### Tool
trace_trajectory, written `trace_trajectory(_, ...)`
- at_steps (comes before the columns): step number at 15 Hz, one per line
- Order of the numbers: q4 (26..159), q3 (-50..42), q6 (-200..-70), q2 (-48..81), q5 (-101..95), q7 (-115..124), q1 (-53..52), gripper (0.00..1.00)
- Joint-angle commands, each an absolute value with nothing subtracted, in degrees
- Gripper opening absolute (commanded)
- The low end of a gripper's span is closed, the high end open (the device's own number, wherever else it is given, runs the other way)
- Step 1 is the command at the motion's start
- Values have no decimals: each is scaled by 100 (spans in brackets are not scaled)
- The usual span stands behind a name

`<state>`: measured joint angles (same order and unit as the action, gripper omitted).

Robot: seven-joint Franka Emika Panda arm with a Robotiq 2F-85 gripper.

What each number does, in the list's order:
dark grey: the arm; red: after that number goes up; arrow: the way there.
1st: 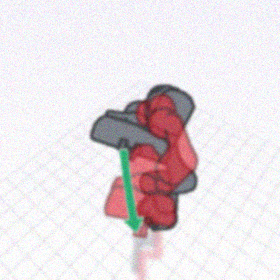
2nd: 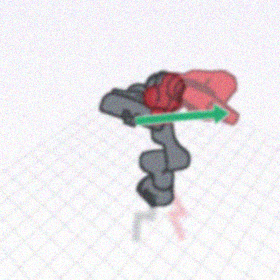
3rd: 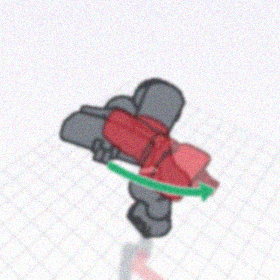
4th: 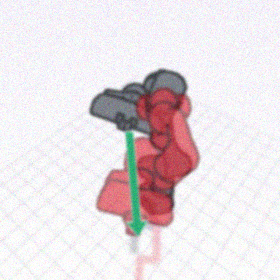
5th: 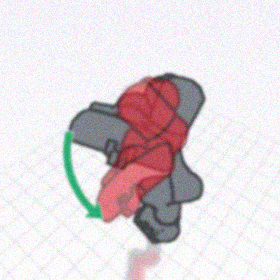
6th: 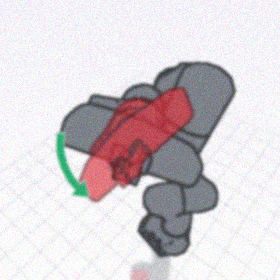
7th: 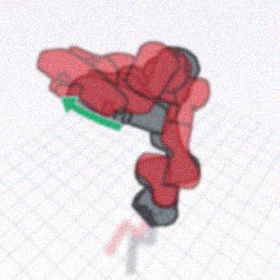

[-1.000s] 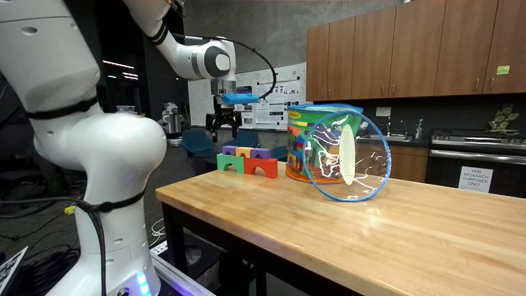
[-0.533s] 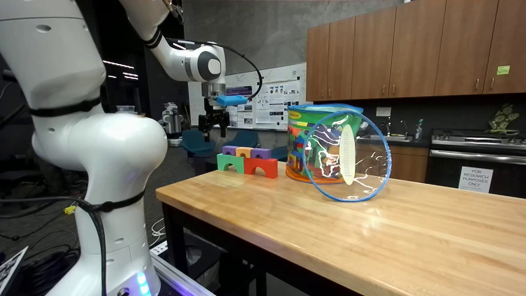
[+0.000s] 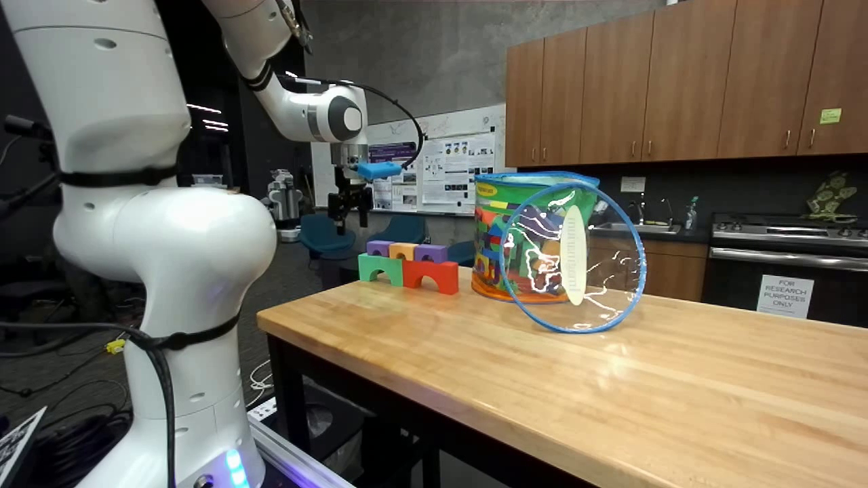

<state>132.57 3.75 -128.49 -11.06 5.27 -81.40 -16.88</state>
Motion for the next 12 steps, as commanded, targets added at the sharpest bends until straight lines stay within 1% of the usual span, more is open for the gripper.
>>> trace_trajectory(1,12923,547,-12920,-687,625,-8315,-1597,100)
trace_trajectory(12,12163,816,-13280,173,146,-8203,-1313,100)
